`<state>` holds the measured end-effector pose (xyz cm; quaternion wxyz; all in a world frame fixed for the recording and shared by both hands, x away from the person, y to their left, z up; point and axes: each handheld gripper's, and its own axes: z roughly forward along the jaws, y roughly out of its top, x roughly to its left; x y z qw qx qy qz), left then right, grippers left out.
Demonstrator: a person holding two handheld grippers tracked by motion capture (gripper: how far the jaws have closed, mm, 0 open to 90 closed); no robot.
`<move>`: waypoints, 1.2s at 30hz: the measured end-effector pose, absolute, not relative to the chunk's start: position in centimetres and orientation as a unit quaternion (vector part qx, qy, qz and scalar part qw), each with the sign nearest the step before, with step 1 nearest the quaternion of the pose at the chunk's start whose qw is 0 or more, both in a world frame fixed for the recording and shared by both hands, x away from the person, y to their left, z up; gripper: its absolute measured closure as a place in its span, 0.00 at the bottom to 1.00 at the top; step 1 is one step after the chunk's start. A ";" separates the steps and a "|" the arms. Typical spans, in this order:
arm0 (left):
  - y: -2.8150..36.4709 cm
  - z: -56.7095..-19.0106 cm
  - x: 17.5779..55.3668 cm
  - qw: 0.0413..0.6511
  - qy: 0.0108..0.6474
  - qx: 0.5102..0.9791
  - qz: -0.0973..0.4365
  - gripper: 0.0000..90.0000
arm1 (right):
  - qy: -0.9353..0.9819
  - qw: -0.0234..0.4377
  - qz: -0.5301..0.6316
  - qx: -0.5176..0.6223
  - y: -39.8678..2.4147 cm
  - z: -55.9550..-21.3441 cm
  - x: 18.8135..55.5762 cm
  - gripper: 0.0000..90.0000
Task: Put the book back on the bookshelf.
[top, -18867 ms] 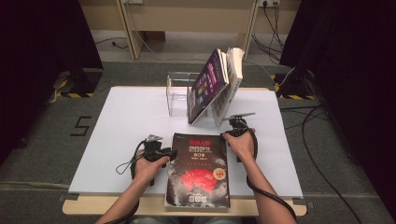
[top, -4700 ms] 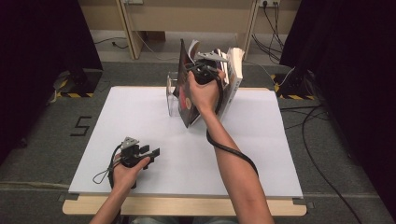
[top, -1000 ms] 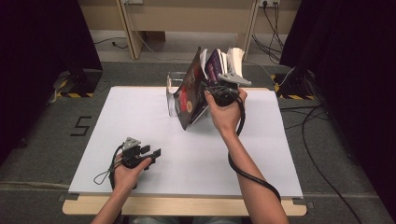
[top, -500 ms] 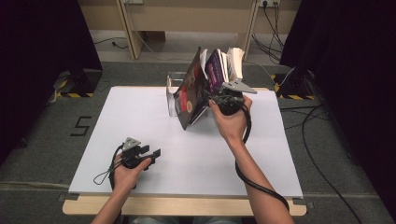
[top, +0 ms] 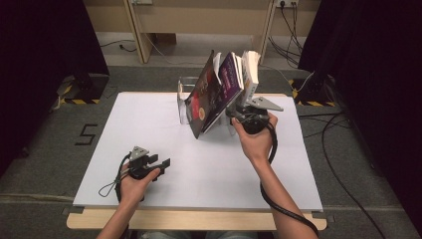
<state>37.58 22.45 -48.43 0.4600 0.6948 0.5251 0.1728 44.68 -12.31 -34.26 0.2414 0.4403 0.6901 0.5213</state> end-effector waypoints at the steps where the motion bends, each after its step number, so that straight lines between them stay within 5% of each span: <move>1: 22.4 -48.4 37.6 0.460 0.525 0.695 0.173 0.45 | 0.690 0.241 0.521 0.440 -12.3 -34.3 44.7 0.63; 36: 22.5 -48.4 37.5 0.457 0.525 0.696 0.175 0.44 | 0.690 0.240 0.493 0.472 -16.8 -38.5 41.4 0.62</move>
